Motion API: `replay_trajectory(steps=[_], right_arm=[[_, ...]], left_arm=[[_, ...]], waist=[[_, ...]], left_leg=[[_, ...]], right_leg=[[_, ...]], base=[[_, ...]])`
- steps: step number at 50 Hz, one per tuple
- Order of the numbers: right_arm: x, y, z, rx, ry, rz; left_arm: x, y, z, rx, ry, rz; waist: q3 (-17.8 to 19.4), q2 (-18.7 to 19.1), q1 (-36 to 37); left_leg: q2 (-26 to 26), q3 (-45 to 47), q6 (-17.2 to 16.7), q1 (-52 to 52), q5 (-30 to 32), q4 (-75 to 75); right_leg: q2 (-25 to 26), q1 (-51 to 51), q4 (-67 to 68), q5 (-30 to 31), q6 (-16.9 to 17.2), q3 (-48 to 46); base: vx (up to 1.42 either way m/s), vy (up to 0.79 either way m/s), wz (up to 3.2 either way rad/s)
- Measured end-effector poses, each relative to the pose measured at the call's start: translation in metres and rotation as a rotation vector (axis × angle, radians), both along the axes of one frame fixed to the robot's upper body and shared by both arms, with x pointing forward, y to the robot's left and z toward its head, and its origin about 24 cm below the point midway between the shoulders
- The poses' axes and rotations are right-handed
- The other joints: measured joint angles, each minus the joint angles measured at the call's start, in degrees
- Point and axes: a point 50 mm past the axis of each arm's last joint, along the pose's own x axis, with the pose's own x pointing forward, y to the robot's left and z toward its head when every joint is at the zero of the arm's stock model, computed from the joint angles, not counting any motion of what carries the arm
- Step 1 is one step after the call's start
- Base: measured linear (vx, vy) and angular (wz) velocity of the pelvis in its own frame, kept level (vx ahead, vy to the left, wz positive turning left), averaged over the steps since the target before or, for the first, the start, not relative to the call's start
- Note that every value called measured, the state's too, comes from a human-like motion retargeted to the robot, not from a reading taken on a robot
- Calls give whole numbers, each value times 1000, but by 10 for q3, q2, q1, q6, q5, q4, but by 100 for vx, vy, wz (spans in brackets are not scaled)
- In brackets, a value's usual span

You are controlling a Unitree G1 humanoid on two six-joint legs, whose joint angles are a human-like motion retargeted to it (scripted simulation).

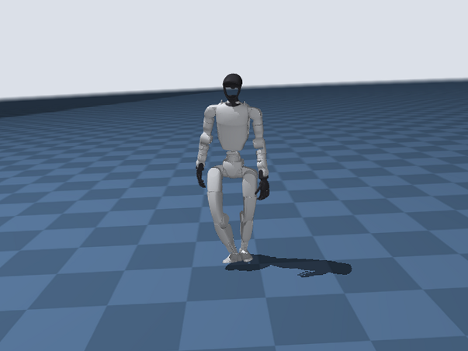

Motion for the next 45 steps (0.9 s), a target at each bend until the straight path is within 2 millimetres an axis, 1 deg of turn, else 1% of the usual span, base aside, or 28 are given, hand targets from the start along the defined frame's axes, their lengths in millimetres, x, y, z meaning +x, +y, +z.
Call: replay_trajectory(steps=[3,5,7,10,12,14,16,18,20,22,23,25,26,27,28,30,32,35,37,38,40,41,42,43,45], right_arm=[[1,2,0,8,25,-19],[11,5,0,18,15,-14],[27,11,0,26,-18,-4],[57,26,1,61,-95,24],[79,37,4,95,-153,57],[103,47,9,126,-204,117],[130,53,17,140,-248,200],[154,58,26,135,-291,287],[178,64,36,124,-353,355],[197,70,45,128,-425,388],[204,73,49,134,-456,399],[215,78,56,150,-510,414],[218,77,58,150,-525,414],[220,78,59,155,-534,420],[219,83,59,170,-533,440],[214,86,55,180,-517,449],[200,86,47,184,-477,431],[174,80,33,181,-407,374],[155,72,24,132,-361,349],[146,64,21,76,-347,347],[129,48,16,-66,-334,368],[121,40,14,-126,-324,383],[112,33,13,-175,-306,397],[101,26,11,-203,-274,404],[75,17,6,-210,-166,392]], left_arm=[[-17,-4,-7,-26,68,0],[-30,-5,-12,-30,103,16],[-45,-6,-16,-30,133,42],[-64,-4,-21,-22,184,81],[-76,0,-22,-1,223,105],[-87,8,-23,49,261,111],[-96,14,-22,102,281,91],[-107,19,-22,129,315,86],[-117,22,-22,127,359,118],[-122,20,-23,103,387,185],[-125,17,-24,86,397,221],[-124,12,-25,46,404,272],[-121,11,-25,33,397,265],[-118,11,-25,16,393,263],[-117,11,-25,-9,394,268],[-109,13,-24,-23,379,241],[-100,15,-22,-3,355,205],[-81,17,-19,22,302,151],[-69,17,-17,28,274,116],[-62,16,-15,28,261,98],[-49,16,-12,29,226,66],[-42,16,-11,33,201,55],[-36,16,-9,37,175,45],[-31,17,-7,43,149,38],[-23,19,-4,59,100,30]], waist=[[4,-11,16],[11,-20,21],[22,-33,31],[37,-40,49],[37,-35,59],[35,-35,72],[33,-36,83],[35,-36,89],[32,-34,84],[30,-36,83],[28,-37,82],[28,-41,81],[23,-53,68],[21,-59,65],[27,-55,78],[29,-50,79],[28,-47,78],[24,-41,76],[18,-31,68],[14,-26,62],[7,-15,47],[6,-10,43],[5,-5,39],[2,1,35],[-2,7,27]], left_leg=[[-1,18,0,12,13,37],[9,30,0,10,39,93],[28,35,0,-16,83,197],[83,7,0,-105,144,412],[99,-38,0,-180,151,533],[120,-35,0,-228,117,610],[129,-28,0,-274,87,646],[143,-15,0,-306,40,655],[154,-1,0,-329,-6,631],[124,12,0,-344,-21,555],[91,16,0,-347,-16,494],[17,-32,0,-351,16,380],[76,39,0,-307,-45,413],[109,78,0,-278,-85,430],[94,56,0,-280,-84,414],[78,36,0,-263,-103,394],[70,37,0,-241,-104,360],[49,27,0,-215,-92,303],[43,19,0,-196,-85,262],[38,10,0,-189,-80,242],[30,-18,0,-181,-64,211],[29,-31,0,-178,-53,201],[28,-44,0,-175,-42,191],[29,-54,0,-171,-31,181],[26,-66,0,-160,-9,160]], right_leg=[[7,41,-43,-38,-15,7],[5,59,-58,-47,-16,12],[3,91,-93,-52,-25,27],[16,127,-152,-48,-50,48],[29,135,-184,-36,-59,53],[30,136,-204,-28,-58,52],[29,135,-219,-19,-54,51],[29,137,-229,-13,-51,54],[29,137,-240,-9,-46,48],[15,133,-248,-2,-29,36],[1,129,-251,4,-15,29],[-18,125,-249,7,0,13],[-21,130,-249,-13,-11,7],[-22,135,-245,-25,-17,8],[-16,141,-231,-22,-14,25],[-16,149,-216,-14,-6,20],[-23,149,-191,8,12,8],[-45,135,-129,77,49,-18],[-56,114,-68,134,67,-26],[-59,100,-34,161,70,-26],[-55,74,26,211,64,-29],[-47,63,50,220,60,-24],[-40,53,71,220,54,-19],[-32,46,84,203,45,-15],[-23,42,75,186,25,-13]], base=[[35,-20,-44],[39,-29,-43],[32,-32,-41],[23,-35,-25],[5,-22,-3],[0,2,-14],[-6,15,-22],[8,8,-16],[5,14,22],[-11,43,35],[-12,55,37],[13,12,52],[64,-56,66],[66,-44,-8],[27,6,-76],[8,23,-54],[16,16,0],[16,19,10],[18,15,17],[22,5,23],[21,-3,21],[20,-6,8],[21,-4,0],[22,-3,1],[22,-3,11]])
